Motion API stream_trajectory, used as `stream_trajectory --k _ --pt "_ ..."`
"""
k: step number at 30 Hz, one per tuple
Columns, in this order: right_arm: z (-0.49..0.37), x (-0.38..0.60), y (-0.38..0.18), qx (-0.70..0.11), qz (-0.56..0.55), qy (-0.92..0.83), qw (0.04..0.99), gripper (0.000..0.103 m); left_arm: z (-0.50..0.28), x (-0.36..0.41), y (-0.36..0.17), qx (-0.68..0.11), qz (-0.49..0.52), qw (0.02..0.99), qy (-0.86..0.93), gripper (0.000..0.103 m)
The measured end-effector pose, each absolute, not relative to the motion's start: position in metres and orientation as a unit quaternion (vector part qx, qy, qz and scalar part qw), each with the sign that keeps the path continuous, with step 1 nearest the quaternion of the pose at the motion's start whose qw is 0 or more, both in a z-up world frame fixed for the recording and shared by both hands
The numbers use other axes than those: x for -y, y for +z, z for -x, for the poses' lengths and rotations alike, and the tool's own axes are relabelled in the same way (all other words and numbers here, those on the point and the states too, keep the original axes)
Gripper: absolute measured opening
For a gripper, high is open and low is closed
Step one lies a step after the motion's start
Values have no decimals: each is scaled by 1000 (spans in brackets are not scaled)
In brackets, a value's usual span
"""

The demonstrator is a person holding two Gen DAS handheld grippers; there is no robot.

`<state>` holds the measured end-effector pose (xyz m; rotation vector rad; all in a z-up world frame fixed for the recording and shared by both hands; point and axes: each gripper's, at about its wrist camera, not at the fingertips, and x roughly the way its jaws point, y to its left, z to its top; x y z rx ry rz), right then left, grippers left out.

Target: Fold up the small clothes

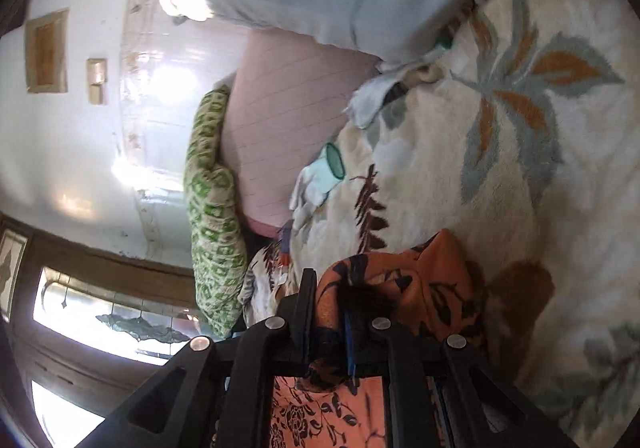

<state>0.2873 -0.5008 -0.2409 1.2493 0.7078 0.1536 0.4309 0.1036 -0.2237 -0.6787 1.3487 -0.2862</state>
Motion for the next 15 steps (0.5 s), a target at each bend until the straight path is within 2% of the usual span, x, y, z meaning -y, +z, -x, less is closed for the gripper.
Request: stream_trajectory --k 3,5,7,8,9,10,11,12,15 --pt "-316 511 -290 -367 -596 38 713 13 -433 -117 -246 -604 381 685 -142 12" --pt "-311 517 -313 -349 -638 51 685 14 -426 -128 -246 -576 416 683 -168 17" --pt "-294 523 -315 -322 -652 56 684 18 -414 -138 -237 -546 423 701 -178 26" --pt "-282 527 -310 -310 -645 50 697 21 -405 -145 -229 -523 430 713 -181 39" --pt "-270 531 -303 -295 -639 40 709 33 -396 -152 -221 -500 439 725 -177 55" --pt "-255 535 -296 -278 -638 25 718 53 -385 -161 -210 -466 450 744 -163 64" --pt "-238 538 -287 -258 -639 7 725 65 -370 -169 -198 -427 458 765 -149 73" --pt "-223 538 -275 -245 -630 -8 737 71 -355 -176 -186 -396 458 784 -138 74" --pt "-211 512 -230 -283 -537 3 795 71 -314 -181 -167 -349 454 813 -106 75"
